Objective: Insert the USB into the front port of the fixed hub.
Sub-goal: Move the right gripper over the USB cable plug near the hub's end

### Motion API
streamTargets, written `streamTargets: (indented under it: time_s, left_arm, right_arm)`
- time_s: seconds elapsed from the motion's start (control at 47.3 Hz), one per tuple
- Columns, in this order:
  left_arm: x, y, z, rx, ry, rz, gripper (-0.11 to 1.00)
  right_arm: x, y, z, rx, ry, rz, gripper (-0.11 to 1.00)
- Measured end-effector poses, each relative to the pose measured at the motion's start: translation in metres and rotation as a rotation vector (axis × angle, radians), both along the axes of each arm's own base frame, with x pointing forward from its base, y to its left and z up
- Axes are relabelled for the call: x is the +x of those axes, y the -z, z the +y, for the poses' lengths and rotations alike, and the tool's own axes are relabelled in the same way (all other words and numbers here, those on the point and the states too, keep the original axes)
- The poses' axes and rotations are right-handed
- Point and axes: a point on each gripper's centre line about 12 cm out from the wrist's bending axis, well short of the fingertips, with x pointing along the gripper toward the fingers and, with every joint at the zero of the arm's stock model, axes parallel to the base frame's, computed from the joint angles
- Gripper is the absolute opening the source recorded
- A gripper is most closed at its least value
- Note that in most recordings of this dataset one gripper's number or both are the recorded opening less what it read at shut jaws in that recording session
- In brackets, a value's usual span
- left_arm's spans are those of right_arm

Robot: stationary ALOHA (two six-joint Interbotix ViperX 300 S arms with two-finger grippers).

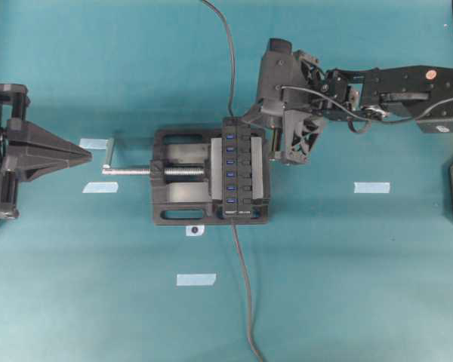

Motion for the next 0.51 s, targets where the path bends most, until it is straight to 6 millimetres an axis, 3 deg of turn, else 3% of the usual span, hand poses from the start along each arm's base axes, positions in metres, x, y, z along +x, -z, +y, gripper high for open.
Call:
streamTargets:
  time_s: [0.106, 0.19, 0.422, 0.507]
  left_arm:
    - [0.000, -0.001, 0.000, -0.002, 0.000, -0.002, 0.00]
    - [0.000, -0.001, 0.000, -0.003, -0.001, -0.002, 0.00]
    - [0.000, 0.000, 0.000, -0.029, -0.005, 0.000, 0.00]
    - [0.000, 0.000, 0.000, -0.035, -0.006, 0.000, 0.00]
  right_arm:
    - [0.001, 0.000, 0.000, -0.001, -0.001, -0.004, 0.07]
    - [0.001, 0.002, 0.001, 0.000, -0.003, 0.002, 0.21]
    - [0.004, 0.009, 0.003, 0.003, -0.011, 0.012, 0.83]
    - [0.007, 0.010, 0.003, 0.002, -0.011, 0.010, 0.84]
